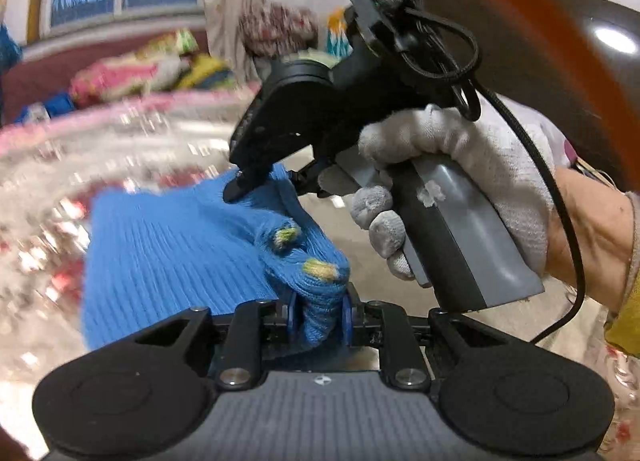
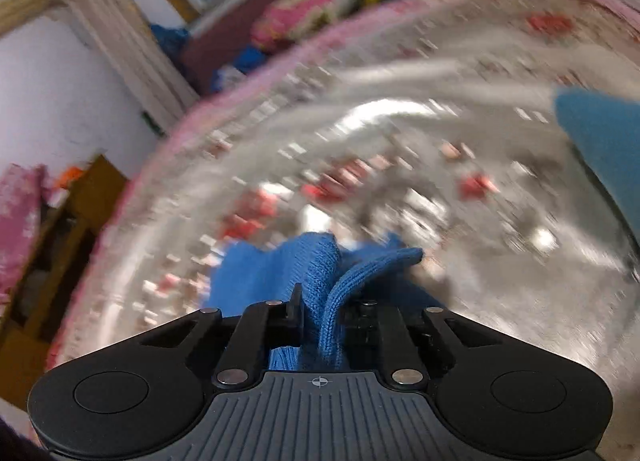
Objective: Fold small clothes
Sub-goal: 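Fold the lifted sweater edge over onto itself with both grippers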
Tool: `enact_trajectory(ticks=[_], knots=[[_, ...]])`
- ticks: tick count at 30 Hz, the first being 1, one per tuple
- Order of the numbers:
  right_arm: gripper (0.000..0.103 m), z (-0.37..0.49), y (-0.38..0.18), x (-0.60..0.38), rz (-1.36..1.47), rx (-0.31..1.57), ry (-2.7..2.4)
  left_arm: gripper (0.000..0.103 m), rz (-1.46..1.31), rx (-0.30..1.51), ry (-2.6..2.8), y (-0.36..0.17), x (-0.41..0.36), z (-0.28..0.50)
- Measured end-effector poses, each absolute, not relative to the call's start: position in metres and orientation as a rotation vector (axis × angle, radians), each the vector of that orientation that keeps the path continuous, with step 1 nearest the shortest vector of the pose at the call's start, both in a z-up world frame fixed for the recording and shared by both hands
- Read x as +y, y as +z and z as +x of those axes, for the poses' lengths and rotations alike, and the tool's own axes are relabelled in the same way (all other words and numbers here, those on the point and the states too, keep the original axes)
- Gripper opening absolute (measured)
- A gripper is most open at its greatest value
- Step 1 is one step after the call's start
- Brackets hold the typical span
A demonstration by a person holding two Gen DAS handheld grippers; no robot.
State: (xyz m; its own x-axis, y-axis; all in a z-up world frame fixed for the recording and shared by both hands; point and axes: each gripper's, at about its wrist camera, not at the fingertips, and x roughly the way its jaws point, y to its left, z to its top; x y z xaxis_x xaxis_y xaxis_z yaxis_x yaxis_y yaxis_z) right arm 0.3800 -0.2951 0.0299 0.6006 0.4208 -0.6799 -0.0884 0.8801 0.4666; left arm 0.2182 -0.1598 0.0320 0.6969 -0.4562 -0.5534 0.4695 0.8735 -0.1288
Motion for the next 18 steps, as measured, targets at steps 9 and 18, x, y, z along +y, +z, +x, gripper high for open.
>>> enact_trajectory(ticks=[9,18], knots=[[0.031,0.348,0.047,-0.324,0.427,0.81,0.302,0.051,0.008,0.615,-0.562,0.038,-0.155,0.204],[0.033,0.28,0.06,-0.318,0.422,0.751,0.393,0.056,0.01,0.597,-0.552,0.054,-0.113,0.169]])
